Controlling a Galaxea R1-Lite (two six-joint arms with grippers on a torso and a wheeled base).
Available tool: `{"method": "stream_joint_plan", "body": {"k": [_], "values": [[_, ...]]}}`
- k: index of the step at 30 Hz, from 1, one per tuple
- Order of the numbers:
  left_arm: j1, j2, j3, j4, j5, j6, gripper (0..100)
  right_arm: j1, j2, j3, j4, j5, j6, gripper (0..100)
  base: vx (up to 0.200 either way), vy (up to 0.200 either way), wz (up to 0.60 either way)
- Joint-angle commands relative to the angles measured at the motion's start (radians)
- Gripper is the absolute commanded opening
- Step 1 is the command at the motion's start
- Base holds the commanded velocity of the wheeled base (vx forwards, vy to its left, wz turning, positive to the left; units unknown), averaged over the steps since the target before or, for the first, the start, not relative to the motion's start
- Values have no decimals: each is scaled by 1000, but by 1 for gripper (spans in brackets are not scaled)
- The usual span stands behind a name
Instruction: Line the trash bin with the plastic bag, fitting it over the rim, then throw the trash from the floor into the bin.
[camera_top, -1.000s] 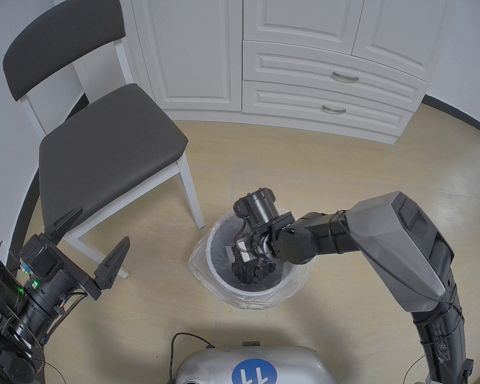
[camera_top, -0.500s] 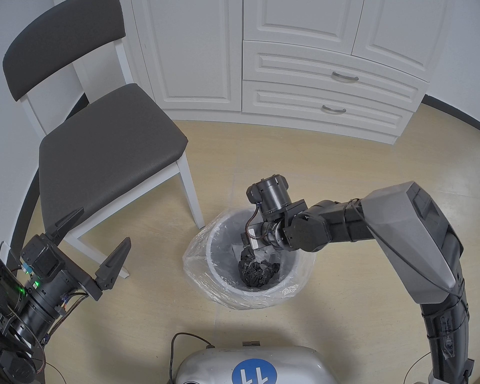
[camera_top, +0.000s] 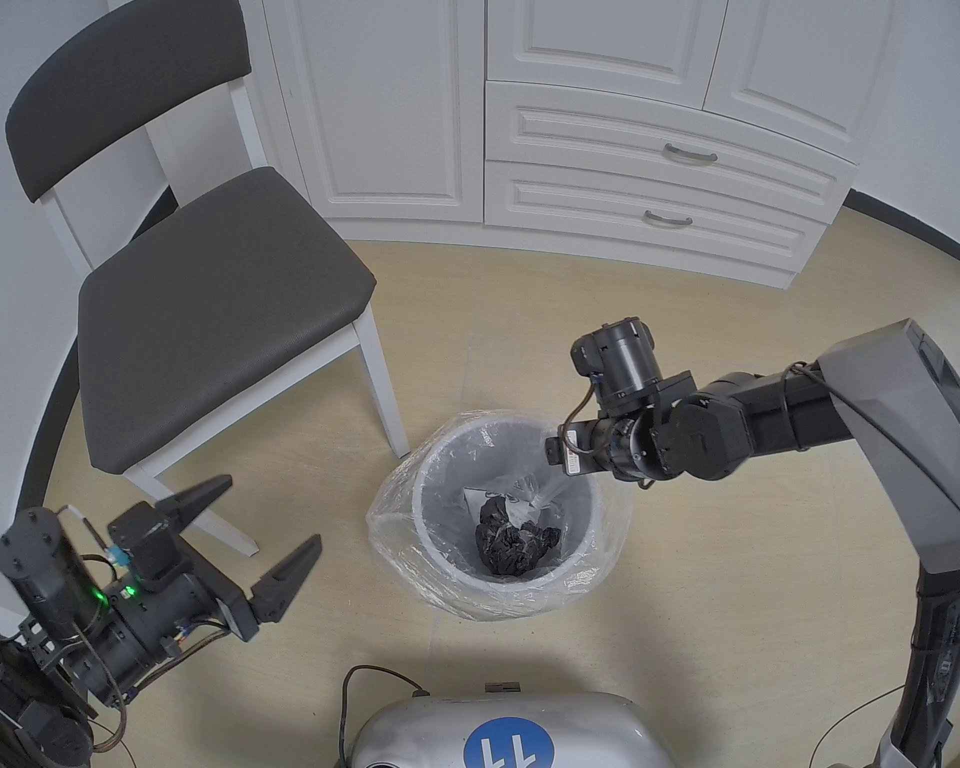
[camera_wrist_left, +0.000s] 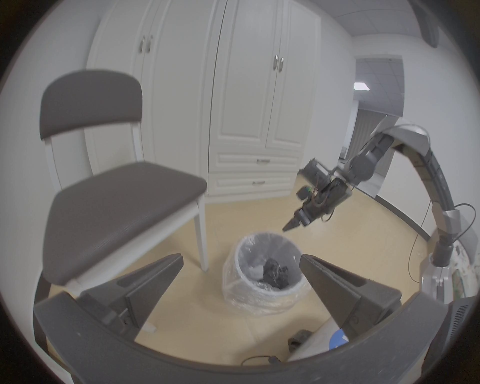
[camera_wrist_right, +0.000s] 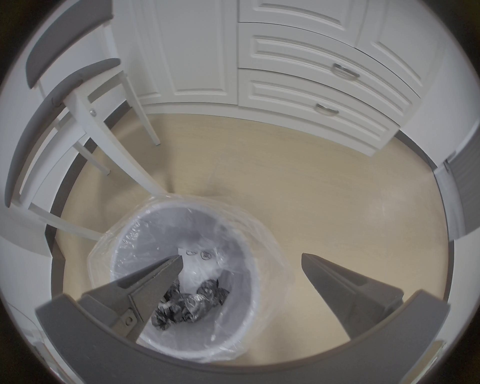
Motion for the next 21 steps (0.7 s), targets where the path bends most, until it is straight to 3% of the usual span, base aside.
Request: {"method": "stream_joint_plan", "body": {"k": [1,8,12,21], "values": [[33,329,-105,15,2,-73,100,-79,-160,308,-247,4,76,100,0,0,0],[73,625,-228,-16,3,-89,100,-142,-111,568,-674,9,69,100,0,0,0],[77,717,-257,-86,40,-96,100,-177,-94,606,-730,18,70,100,0,0,0],[83,653,-265,-80,65,-124,100,-180,-146,643,-737,21,69,100,0,0,0]]}}
